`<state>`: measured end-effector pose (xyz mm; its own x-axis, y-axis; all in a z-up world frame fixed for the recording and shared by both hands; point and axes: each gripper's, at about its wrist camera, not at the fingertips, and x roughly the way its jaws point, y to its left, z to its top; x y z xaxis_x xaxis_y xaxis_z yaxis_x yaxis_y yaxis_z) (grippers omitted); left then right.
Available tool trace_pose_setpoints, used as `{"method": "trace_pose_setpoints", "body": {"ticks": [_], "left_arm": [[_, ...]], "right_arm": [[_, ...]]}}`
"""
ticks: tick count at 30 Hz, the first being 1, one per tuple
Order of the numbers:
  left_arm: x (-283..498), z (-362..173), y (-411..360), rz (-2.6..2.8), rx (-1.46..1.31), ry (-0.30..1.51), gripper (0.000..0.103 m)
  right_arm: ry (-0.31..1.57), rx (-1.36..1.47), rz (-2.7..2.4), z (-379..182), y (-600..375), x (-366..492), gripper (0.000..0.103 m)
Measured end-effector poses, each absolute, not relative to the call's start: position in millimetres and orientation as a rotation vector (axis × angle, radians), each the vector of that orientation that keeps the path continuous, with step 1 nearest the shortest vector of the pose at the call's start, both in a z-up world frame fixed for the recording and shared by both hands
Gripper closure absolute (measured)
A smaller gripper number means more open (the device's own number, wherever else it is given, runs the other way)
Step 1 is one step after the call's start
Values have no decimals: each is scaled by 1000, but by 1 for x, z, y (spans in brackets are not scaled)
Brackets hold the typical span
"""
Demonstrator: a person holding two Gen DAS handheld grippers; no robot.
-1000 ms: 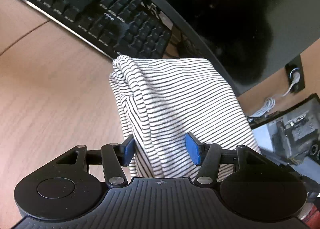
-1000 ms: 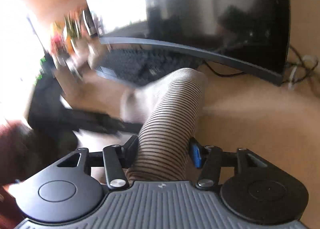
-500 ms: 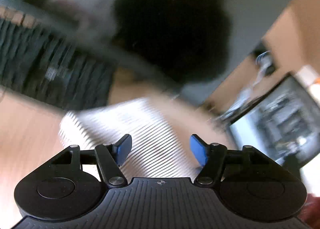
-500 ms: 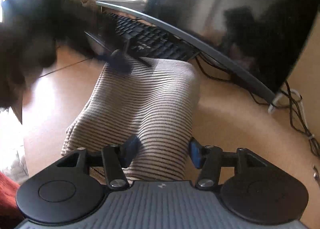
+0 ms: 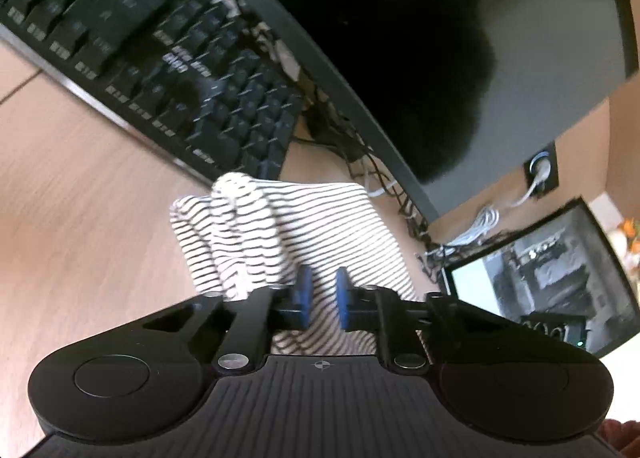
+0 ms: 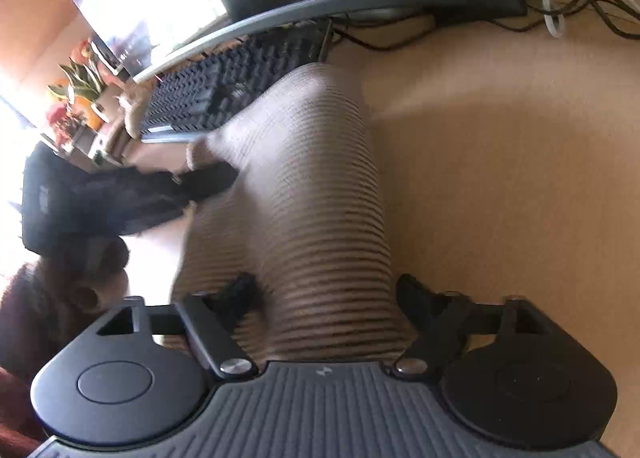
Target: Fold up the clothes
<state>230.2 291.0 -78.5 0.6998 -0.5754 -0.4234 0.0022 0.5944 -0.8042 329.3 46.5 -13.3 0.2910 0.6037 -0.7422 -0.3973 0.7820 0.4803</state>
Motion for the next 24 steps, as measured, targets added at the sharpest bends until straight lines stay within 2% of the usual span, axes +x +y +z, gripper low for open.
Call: {"method": "trace_pose_setpoints", "body": {"ticks": [1,6,9,13,15,17,20,21,22,23,24], "left_arm": [[230,-81,293,-376,-901,734,94],[230,-80,288,-357,-875,715,93],[229,-78,284,-343,-848,702,94],[228,-75,278,-324,-813,685,94],[226,-73,275,-308,-799,675,94],[219,-69,269,-261,-804,658,94],[207,-63,261,-191,-811,632,94],[204,-61,258,-168,-813,623,89],[198,-57,253,-140,-811,609,76],[188,-51,245,-105,-803,586,68],[179,-45,237,-70,-795,563,50]], "right_arm": [[1063,197,684,-5,48,329,45],[937,75,729,38,55,329,46],[1011,-72,665,14,63,334,46],[984,-143,670,-4,69,323,38],[942,-188,672,-6,72,318,30],[906,-231,666,-9,74,317,17],[903,-221,686,-10,68,322,13],[895,-217,693,-9,66,322,13],[887,-213,700,-9,65,322,13],[879,-208,708,-9,63,322,13],[870,-204,715,-8,61,322,12]]}}
